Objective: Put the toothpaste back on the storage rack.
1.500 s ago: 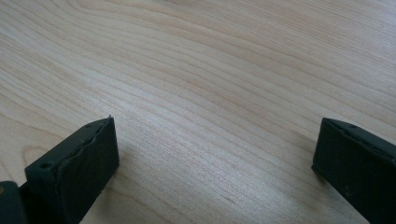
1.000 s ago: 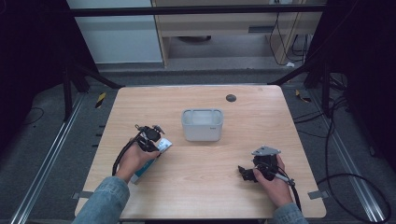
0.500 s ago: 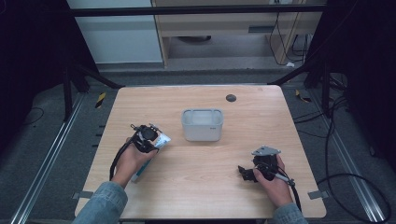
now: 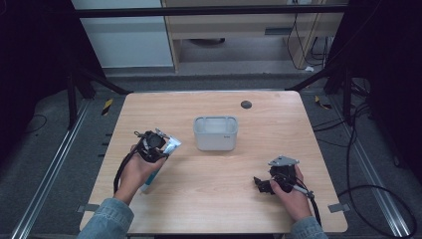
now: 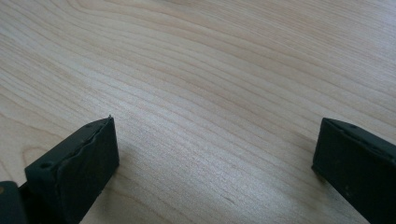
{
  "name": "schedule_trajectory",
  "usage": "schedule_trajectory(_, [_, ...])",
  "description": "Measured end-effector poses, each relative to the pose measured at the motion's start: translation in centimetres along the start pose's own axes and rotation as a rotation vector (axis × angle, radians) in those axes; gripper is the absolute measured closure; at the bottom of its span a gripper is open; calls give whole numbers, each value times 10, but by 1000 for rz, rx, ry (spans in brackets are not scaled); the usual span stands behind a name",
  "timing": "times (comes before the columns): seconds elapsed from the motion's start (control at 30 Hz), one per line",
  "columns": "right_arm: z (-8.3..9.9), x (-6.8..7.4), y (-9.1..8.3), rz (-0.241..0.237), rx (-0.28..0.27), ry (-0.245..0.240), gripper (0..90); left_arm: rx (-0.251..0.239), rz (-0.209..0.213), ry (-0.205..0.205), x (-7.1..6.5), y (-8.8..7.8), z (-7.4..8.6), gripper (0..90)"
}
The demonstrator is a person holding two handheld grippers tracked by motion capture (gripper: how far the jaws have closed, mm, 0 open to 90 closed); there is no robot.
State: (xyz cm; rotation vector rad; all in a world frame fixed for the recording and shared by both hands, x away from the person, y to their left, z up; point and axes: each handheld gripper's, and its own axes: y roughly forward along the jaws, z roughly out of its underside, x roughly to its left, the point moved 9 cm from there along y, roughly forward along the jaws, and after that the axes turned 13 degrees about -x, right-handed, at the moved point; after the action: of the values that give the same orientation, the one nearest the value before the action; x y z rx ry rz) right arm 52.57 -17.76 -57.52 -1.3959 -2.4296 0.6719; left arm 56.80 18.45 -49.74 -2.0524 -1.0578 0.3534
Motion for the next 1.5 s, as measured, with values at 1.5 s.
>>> schedule_trajectory(1.5, [0, 0, 0, 1, 0, 0, 4, -219, -36, 70, -13, -50, -67, 787])
